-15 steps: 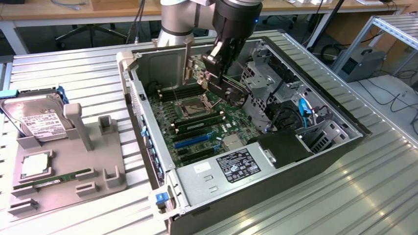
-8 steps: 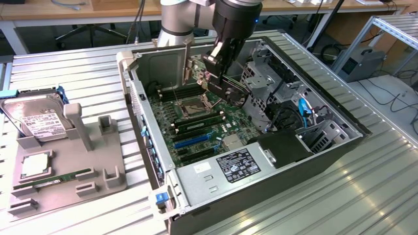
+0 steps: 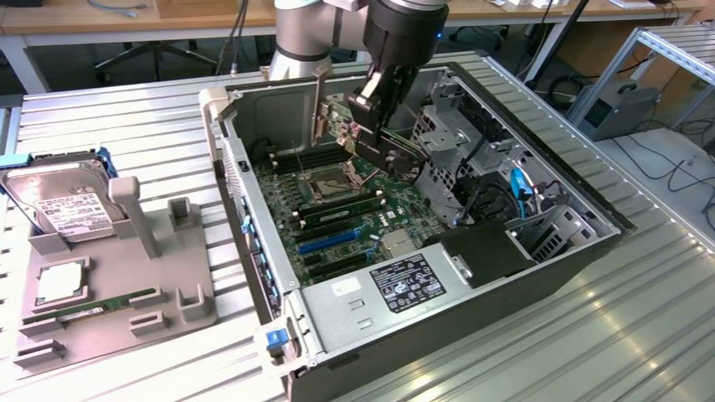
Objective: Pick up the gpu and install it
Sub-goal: 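Insert the gpu into the slot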
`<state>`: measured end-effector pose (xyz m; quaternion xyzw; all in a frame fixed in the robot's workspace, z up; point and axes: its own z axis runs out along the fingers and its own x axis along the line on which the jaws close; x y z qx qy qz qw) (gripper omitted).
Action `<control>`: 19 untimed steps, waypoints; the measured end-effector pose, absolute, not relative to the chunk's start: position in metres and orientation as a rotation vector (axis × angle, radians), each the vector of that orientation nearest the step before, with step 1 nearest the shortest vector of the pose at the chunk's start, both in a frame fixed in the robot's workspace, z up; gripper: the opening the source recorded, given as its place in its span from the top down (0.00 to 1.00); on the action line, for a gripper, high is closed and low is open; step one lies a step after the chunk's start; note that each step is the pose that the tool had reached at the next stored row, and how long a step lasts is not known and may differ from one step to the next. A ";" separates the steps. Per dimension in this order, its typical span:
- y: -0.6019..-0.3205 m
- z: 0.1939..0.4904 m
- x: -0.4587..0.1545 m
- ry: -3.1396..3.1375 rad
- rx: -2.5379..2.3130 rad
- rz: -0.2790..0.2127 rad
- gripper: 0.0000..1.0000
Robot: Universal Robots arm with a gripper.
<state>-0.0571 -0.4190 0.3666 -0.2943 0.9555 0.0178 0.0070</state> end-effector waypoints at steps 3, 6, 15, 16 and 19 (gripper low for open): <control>-0.419 0.366 -0.057 2.980 -0.949 0.056 0.73; -0.419 0.366 -0.057 2.966 -0.995 0.055 0.73; -0.419 0.365 -0.057 2.940 -1.073 0.053 0.73; -0.419 0.365 -0.057 2.938 -1.080 0.053 0.73; -0.419 0.365 -0.057 2.935 -1.088 0.053 0.73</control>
